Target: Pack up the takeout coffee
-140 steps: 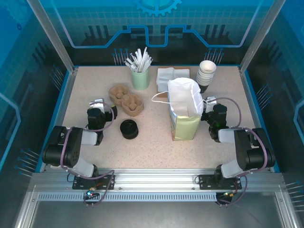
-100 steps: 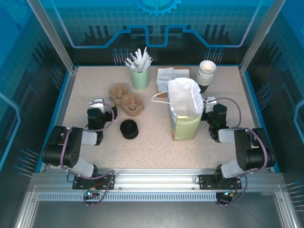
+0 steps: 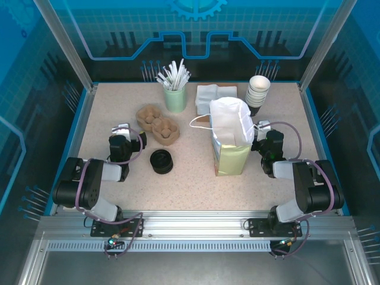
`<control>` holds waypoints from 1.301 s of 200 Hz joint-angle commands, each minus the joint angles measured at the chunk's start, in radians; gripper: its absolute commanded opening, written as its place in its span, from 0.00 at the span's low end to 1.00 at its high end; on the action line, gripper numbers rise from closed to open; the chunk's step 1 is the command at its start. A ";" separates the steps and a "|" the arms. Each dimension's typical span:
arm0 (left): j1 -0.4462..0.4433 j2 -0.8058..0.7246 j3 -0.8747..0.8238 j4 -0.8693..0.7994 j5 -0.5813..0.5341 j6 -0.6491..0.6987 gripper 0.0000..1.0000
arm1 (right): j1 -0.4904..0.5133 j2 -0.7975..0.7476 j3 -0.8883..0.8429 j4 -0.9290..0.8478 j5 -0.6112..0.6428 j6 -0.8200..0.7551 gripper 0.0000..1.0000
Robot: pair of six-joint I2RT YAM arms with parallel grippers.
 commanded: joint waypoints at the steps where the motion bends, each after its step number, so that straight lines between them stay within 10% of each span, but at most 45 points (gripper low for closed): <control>1: -0.005 0.004 0.019 0.027 -0.014 0.020 0.99 | -0.005 0.005 0.015 0.006 -0.013 -0.009 1.00; 67: -0.041 -0.315 0.064 -0.316 -0.104 0.009 0.99 | -0.047 -0.196 0.041 -0.235 0.033 0.072 1.00; 163: -0.049 -0.780 0.517 -1.306 -0.228 -0.266 0.99 | -0.188 -0.562 0.226 -0.849 0.163 0.361 1.00; 260: -0.049 -0.685 0.785 -1.580 0.036 -0.314 0.99 | -0.201 -0.124 0.986 -1.357 -0.039 0.536 1.00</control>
